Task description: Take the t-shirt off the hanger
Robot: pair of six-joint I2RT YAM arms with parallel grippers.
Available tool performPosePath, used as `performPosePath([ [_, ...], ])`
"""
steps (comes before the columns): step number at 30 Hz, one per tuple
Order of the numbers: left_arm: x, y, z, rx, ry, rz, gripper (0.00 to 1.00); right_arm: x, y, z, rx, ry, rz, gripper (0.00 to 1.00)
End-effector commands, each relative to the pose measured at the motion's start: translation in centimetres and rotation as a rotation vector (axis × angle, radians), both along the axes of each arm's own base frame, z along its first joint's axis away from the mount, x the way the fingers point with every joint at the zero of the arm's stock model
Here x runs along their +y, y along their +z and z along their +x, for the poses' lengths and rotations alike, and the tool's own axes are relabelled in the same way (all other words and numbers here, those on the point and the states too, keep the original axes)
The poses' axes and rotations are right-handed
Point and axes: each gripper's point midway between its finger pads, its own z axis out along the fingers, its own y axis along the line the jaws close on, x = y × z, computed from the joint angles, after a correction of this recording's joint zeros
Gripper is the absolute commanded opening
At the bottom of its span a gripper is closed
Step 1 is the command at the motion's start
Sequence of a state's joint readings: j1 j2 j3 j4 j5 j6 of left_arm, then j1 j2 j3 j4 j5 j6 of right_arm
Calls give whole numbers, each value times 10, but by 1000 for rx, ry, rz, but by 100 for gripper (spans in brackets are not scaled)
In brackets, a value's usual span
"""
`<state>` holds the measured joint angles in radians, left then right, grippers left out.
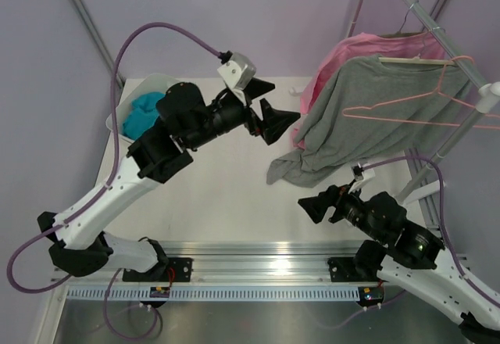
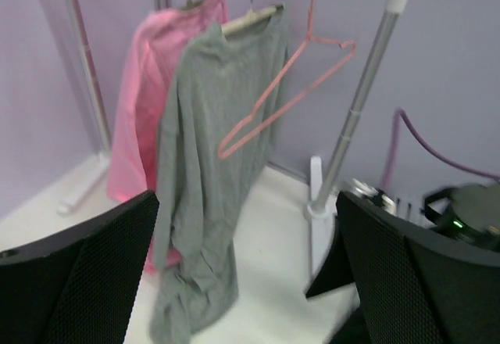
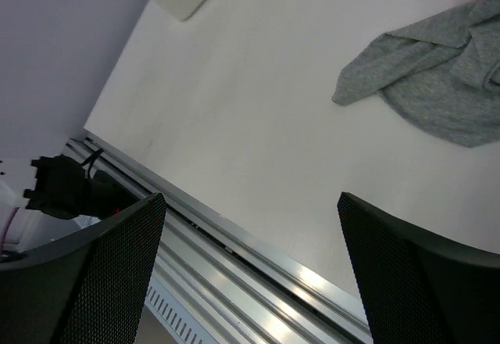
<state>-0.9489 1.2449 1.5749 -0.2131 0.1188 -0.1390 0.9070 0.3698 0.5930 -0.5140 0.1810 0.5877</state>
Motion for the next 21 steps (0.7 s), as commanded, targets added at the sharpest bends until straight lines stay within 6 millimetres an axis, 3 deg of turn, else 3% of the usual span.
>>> performPosePath([
  [1,-25,-2,33,-68,25,137,99,1,9,-20,-19,79,101,100],
  [2,-27,2,41,-100,34,151,99,4,13,-22,-28,96,130,100],
  [3,-32,14,44,-155,17,138,99,9,3,-26,-14,129,130,99],
  [4,-38,13,49,-176,7,141,99,10,1,-28,-10,139,139,99],
  [5,-47,2,62,-185,4,161,99,13,1,-28,-11,147,148,100],
  [7,-59,-2,76,-232,-17,145,99,15,-5,-28,-2,159,133,100],
  [8,-65,-17,94,-199,-8,154,99,16,-10,-27,1,161,108,99],
  [9,-69,-16,101,-199,-15,127,98,17,-10,-26,1,163,97,100],
  [14,-83,-42,119,-164,-73,135,97,5,-4,-8,-13,41,69,99],
  [15,-78,-38,116,-171,-62,129,96,0,14,-4,-33,5,95,99],
  [16,-75,-55,117,-144,-49,151,96,-3,22,4,-37,-42,92,98],
  [17,-61,-42,113,-153,-8,124,96,-18,49,15,-71,-145,116,97],
  [18,-54,-44,113,-142,24,125,97,-19,52,26,-60,-199,82,96],
  [19,-46,-65,114,-95,60,147,97,-24,59,34,-62,-249,63,95],
  [20,-29,-70,123,-69,164,156,98,-37,90,44,-101,-343,85,95],
  [21,-8,-58,116,-70,222,132,99,-31,89,56,-82,-379,34,96],
])
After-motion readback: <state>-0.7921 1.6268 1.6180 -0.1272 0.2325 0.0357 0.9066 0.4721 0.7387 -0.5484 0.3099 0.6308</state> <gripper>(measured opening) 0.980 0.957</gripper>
